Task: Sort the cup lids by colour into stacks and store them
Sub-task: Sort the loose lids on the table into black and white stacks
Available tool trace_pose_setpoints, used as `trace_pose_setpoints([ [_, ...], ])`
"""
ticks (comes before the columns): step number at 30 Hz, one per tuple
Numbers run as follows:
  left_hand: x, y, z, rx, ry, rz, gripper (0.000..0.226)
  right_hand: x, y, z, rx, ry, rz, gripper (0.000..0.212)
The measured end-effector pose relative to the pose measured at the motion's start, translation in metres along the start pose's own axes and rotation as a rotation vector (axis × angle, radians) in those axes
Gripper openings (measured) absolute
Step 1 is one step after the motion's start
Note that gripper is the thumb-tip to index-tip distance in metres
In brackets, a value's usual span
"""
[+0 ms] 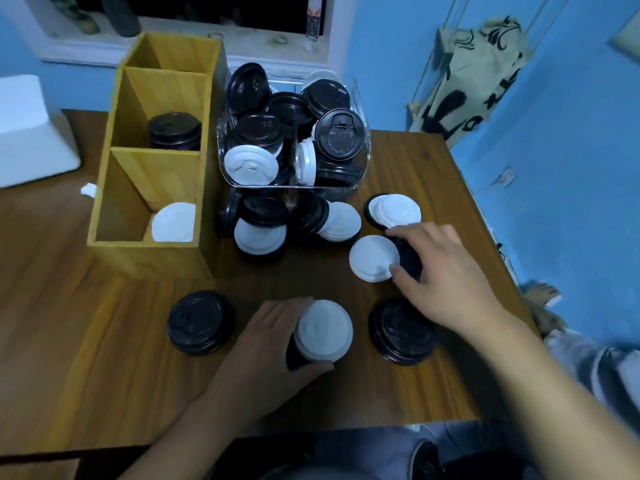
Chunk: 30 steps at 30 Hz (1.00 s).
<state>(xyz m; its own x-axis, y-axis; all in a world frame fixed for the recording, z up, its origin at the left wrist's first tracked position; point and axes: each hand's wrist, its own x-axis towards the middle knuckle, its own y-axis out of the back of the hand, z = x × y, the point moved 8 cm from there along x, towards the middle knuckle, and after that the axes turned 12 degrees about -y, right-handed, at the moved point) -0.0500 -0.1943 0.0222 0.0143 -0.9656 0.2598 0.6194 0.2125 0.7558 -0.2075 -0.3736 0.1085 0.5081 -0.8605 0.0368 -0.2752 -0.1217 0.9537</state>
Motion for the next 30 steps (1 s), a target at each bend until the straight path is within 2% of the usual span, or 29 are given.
trace_pose_setpoints([
  [3,-0.001,-0.001,0.0,-0.002,0.008,-0.004,0.087,0.036,-0.022,-0.009,-0.195,0.094,-0.279,0.073],
  [5,-0.002,-0.001,-0.001,-0.007,0.014,-0.007,0.087,0.045,-0.034,-0.011,-0.281,0.129,-0.348,0.077],
  [10,-0.001,0.001,-0.002,-0.001,0.023,0.001,0.087,0.037,-0.032,-0.02,-0.327,0.139,-0.227,0.083],
  [15,-0.002,0.007,0.0,0.003,0.03,0.035,0.083,0.031,-0.045,-0.049,-0.581,0.075,-0.149,0.091],
  [17,-0.003,0.008,0.0,0.0,0.026,0.043,0.084,0.03,-0.048,-0.053,-0.563,0.093,-0.131,0.092],
  [19,-0.003,0.008,-0.001,-0.005,0.029,0.053,0.084,0.029,-0.045,-0.052,-0.469,0.169,-0.147,0.084],
  [21,-0.003,0.008,-0.001,-0.009,0.027,0.065,0.083,0.027,-0.045,-0.05,-0.299,0.278,-0.267,0.069],
  [23,-0.003,0.007,-0.001,-0.014,0.022,0.071,0.083,0.027,-0.052,-0.051,-0.23,0.381,-0.412,0.071],
  [26,-0.003,0.008,-0.001,-0.02,0.029,0.071,0.084,0.03,-0.066,-0.057,-0.255,0.462,-0.49,0.078],
  [30,-0.003,0.007,-0.003,-0.016,0.037,0.045,0.089,0.037,-0.076,-0.061,-0.332,0.425,-0.471,0.078],
])
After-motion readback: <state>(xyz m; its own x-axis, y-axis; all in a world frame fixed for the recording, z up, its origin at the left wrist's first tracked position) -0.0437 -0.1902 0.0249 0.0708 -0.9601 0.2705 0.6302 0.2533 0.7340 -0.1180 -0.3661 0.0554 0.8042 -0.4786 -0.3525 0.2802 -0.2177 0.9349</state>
